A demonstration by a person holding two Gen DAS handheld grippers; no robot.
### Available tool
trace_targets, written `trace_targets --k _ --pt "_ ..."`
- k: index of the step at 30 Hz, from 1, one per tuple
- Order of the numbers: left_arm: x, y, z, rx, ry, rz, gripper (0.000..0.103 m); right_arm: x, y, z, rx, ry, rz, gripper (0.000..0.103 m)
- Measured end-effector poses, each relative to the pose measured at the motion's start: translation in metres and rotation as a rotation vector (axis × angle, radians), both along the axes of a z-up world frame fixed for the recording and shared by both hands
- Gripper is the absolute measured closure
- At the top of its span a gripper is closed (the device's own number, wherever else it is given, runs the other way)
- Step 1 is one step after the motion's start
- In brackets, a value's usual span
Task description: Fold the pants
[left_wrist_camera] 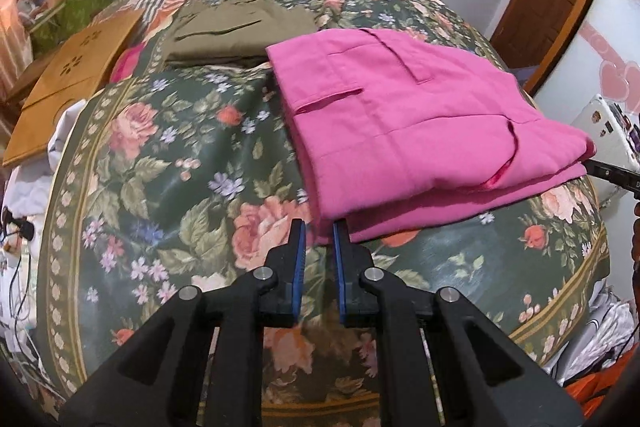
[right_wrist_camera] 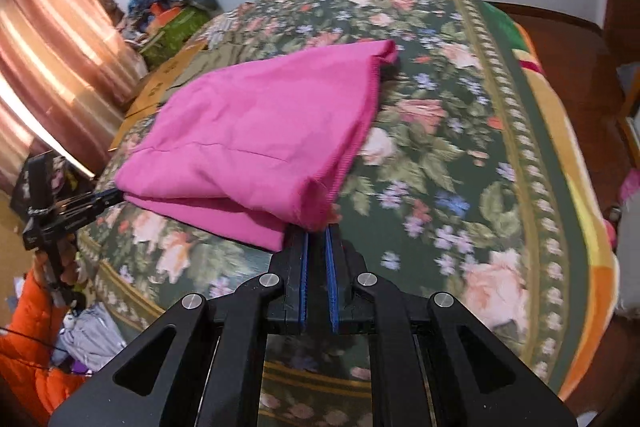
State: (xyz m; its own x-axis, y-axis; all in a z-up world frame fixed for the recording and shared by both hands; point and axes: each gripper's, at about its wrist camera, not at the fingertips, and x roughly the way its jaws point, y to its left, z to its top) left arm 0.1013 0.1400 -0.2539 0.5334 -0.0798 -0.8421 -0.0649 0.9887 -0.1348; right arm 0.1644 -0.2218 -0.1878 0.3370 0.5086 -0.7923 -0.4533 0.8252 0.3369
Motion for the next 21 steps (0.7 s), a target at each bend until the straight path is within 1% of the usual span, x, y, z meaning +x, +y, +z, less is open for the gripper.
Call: trace_targets --k 2,4,7,9,11,12,13,14,16,17,18,20,21 --pt "-0.004 0.008 0.005 0.01 0.0 0.024 0.092 -0.001 -0.005 0.007 -0.011 -0.021 -0.01 0.095" --pt "-0.006 0.013 0.014 0.009 -0.013 0.038 0.092 0.0 -0.006 0.021 -0.03 -0.063 -0.016 0.095" --pt "-0.002 0.016 0.035 0.019 -0.05 0.06 0.091 0.003 -0.004 0.043 -0.013 -0.117 -0.013 0.095" --pt "0.005 0.012 0.051 0.017 -0.085 0.054 0.087 0.006 0.003 0.057 0.015 -0.142 -0.005 0.094" --pt "0.012 0.003 0.06 0.006 -0.112 0.038 0.078 0.008 0.015 0.064 0.042 -0.161 0.013 0.089" --pt "0.017 -0.004 0.063 -0.003 -0.124 0.022 0.075 0.009 0.023 0.066 0.057 -0.165 0.025 0.087" --pt "0.02 -0.009 0.064 -0.008 -0.13 0.008 0.07 0.01 0.03 0.065 0.065 -0.163 0.038 0.086" --pt "0.025 -0.019 0.063 -0.01 -0.134 -0.016 0.068 0.013 0.038 0.061 0.07 -0.158 0.054 0.086" --pt "0.031 -0.033 0.056 -0.01 -0.122 -0.047 0.068 0.013 0.056 0.048 0.055 -0.136 0.092 0.086" --pt "0.034 -0.041 0.048 -0.006 -0.1 -0.069 0.068 0.012 0.061 0.043 0.046 -0.127 0.102 0.086" --pt "0.037 -0.046 0.042 0.001 -0.083 -0.079 0.068 0.011 0.068 0.031 0.023 -0.103 0.119 0.086" --pt "0.037 -0.053 0.027 0.013 -0.043 -0.086 0.067 0.008 0.073 0.017 -0.002 -0.063 0.136 0.086" --pt "0.036 -0.053 0.023 0.005 -0.033 -0.081 0.067 0.005 0.072 0.007 -0.014 -0.036 0.145 0.086"
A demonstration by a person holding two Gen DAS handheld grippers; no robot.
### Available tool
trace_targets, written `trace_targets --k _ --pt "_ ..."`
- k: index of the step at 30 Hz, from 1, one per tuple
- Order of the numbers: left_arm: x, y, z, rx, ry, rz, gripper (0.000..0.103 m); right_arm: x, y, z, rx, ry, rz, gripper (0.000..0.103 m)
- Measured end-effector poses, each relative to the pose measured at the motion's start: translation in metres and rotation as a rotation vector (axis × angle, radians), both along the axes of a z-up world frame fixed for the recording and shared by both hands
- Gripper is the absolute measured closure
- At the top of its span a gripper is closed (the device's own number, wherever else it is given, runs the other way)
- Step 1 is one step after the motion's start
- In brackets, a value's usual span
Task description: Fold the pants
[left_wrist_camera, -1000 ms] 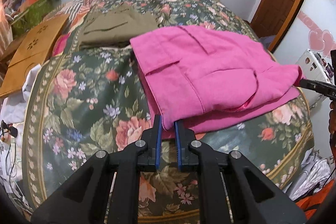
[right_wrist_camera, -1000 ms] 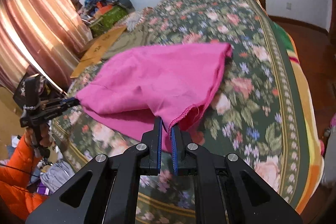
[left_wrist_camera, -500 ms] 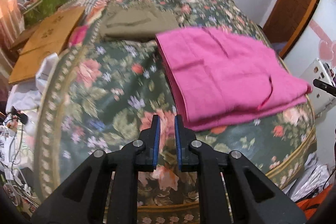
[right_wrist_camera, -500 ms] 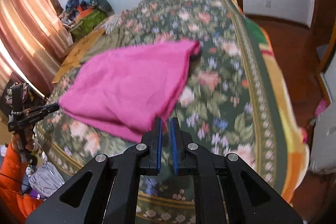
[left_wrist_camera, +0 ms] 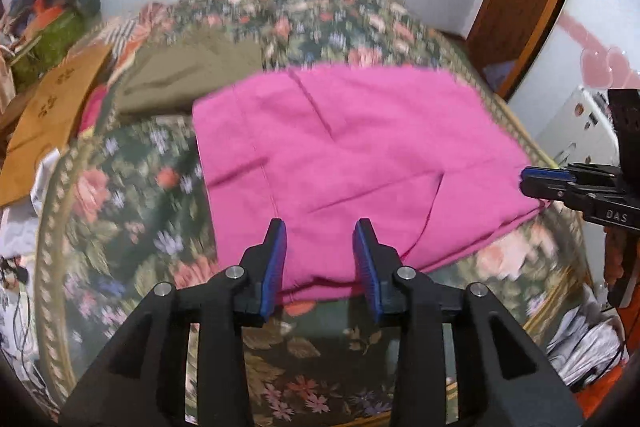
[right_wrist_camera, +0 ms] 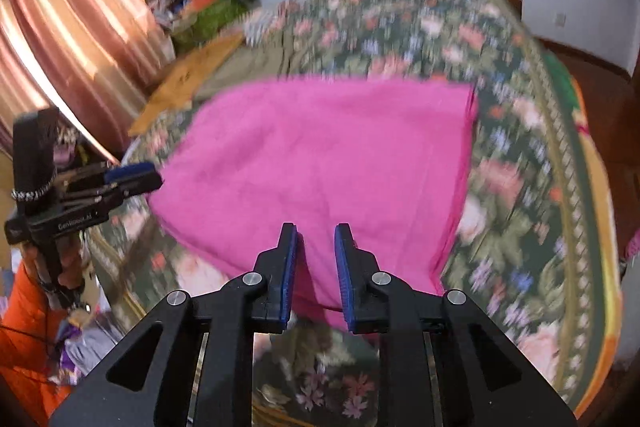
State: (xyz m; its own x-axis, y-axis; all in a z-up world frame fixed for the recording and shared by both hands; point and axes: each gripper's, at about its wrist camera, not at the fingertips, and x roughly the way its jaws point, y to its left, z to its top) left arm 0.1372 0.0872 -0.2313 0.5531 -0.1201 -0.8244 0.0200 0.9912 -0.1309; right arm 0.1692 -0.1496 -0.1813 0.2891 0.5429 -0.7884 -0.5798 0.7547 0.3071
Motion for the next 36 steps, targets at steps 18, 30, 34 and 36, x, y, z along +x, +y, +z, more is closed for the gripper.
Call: trace_targets --k 18,30,34,36 --pt "0.017 0.068 0.043 0.021 -0.079 0.182 0.051 0.027 -0.065 0.038 -0.004 -0.064 -0.155 0.063" --pt "0.125 0.105 0.008 0.08 -0.045 0.262 0.052 0.132 -0.046 0.029 -0.015 -0.074 -0.212 0.059" --pt "0.138 0.11 -0.01 0.014 -0.018 0.242 0.052 0.16 -0.039 0.006 0.005 -0.008 -0.225 0.059" --pt "0.145 0.109 -0.022 0.011 0.005 0.237 0.051 0.168 -0.033 -0.002 -0.015 0.003 -0.223 0.059"
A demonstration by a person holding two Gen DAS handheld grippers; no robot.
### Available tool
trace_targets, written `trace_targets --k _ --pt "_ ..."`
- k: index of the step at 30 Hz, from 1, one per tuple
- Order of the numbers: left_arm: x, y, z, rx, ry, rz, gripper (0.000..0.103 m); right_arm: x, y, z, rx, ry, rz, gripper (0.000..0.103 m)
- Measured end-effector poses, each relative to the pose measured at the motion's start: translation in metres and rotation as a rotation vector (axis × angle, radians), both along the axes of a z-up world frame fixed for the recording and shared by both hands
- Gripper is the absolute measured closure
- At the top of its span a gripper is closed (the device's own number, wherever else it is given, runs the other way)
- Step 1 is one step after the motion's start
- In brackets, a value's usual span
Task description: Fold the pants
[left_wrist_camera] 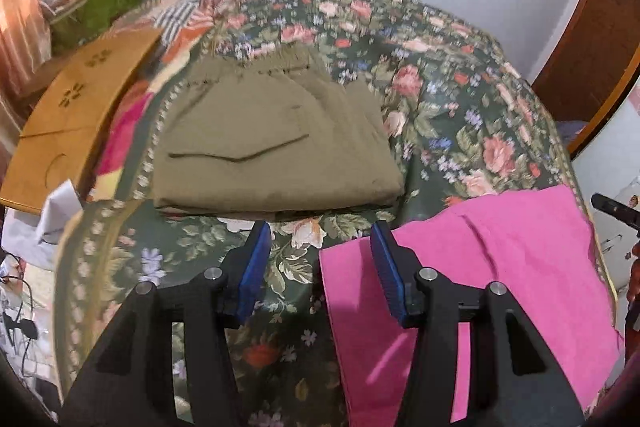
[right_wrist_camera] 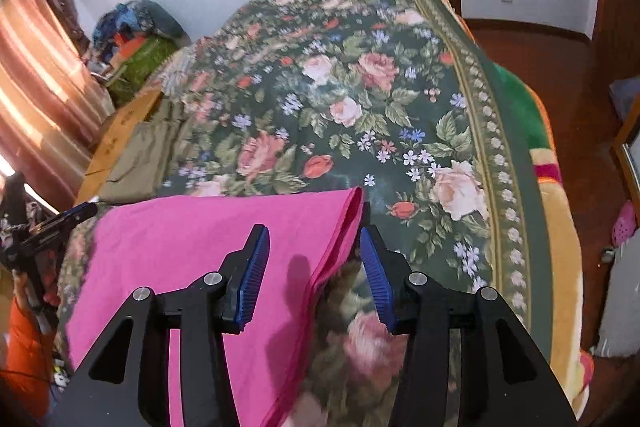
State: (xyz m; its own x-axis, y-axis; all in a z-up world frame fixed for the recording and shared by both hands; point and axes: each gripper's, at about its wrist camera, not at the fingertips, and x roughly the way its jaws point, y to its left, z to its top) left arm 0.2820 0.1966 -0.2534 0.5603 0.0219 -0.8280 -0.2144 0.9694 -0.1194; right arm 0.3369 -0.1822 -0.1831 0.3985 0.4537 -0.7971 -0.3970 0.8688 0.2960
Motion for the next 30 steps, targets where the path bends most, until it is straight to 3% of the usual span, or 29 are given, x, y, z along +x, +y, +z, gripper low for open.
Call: trace_targets --k 8,12,14,16,18,19,20,30 --pt "0.005 0.006 -0.026 -0.119 0.032 0.014 0.053 0.032 0.013 -0.032 -0.019 0.099 0.019 0.059" --pt "0.006 0.009 -0.034 -0.198 0.053 0.007 0.066 0.039 0.011 -0.041 0.006 0.124 0.018 0.059" --pt "0.005 0.005 -0.033 -0.184 0.05 -0.008 0.076 0.04 0.012 -0.043 0.015 0.122 0.024 0.059" --pt "0.005 0.0 -0.03 -0.182 0.048 -0.023 0.079 0.042 0.016 -0.044 0.031 0.126 0.039 0.059" --pt "0.005 -0.002 -0.03 -0.164 0.045 -0.022 0.079 0.044 0.019 -0.047 0.054 0.133 0.05 0.071" --pt "0.005 -0.003 -0.03 -0.157 0.045 -0.021 0.08 0.044 0.02 -0.047 0.055 0.131 0.05 0.086" --pt "0.005 -0.003 -0.029 -0.154 0.046 -0.02 0.083 0.045 0.021 -0.048 0.054 0.128 0.052 0.093" --pt "0.001 -0.008 -0.023 -0.041 0.023 -0.046 0.089 0.043 0.016 -0.034 0.04 -0.009 0.032 0.1"
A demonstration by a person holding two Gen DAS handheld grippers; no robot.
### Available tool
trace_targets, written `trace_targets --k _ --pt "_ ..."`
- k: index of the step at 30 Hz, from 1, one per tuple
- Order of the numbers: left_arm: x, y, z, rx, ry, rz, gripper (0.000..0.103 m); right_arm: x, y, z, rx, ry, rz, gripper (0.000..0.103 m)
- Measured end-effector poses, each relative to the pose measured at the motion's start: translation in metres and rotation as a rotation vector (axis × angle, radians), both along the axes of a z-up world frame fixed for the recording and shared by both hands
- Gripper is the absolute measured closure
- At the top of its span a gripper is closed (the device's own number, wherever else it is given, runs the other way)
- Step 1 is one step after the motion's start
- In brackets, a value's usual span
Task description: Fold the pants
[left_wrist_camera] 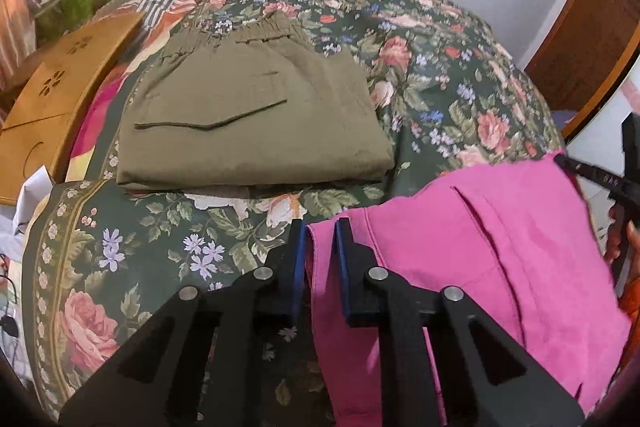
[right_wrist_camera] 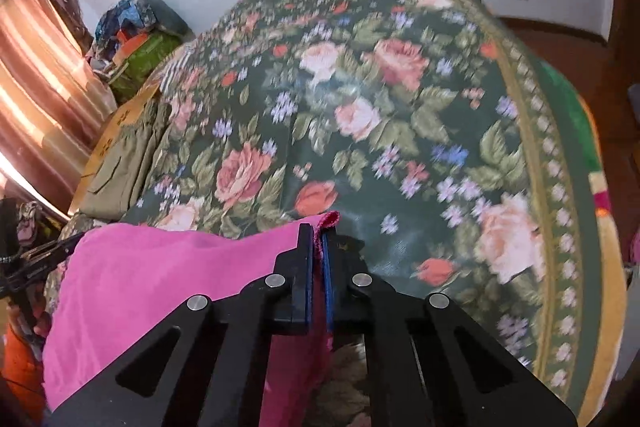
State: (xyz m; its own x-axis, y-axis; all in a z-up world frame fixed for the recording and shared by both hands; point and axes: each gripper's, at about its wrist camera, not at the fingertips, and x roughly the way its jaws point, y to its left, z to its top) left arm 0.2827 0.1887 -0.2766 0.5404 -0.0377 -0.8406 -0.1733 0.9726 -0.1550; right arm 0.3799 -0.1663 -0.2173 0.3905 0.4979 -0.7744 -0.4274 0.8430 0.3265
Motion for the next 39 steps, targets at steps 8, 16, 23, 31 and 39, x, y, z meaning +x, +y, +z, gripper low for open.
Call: trace_targets --k 8,16,23,31,39 --pt "0.002 0.002 0.002 0.076 0.025 0.021 0.089 0.007 -0.015 0.002 -0.077 -0.039 -0.056 0.1" --pt "-0.018 -0.021 0.045 0.06 -0.054 -0.032 0.065 -0.032 -0.001 0.043 -0.027 -0.057 0.038 0.094" --pt "-0.027 -0.057 0.038 0.029 -0.029 -0.121 0.058 -0.069 0.033 0.027 -0.049 -0.018 0.159 0.072" --pt "-0.053 -0.052 0.029 0.119 0.028 -0.096 0.057 -0.081 0.015 0.01 -0.163 0.022 0.117 0.065" --pt "-0.101 -0.022 0.059 0.052 -0.012 0.054 0.03 -0.122 0.002 0.055 -0.114 -0.082 0.117 0.059"
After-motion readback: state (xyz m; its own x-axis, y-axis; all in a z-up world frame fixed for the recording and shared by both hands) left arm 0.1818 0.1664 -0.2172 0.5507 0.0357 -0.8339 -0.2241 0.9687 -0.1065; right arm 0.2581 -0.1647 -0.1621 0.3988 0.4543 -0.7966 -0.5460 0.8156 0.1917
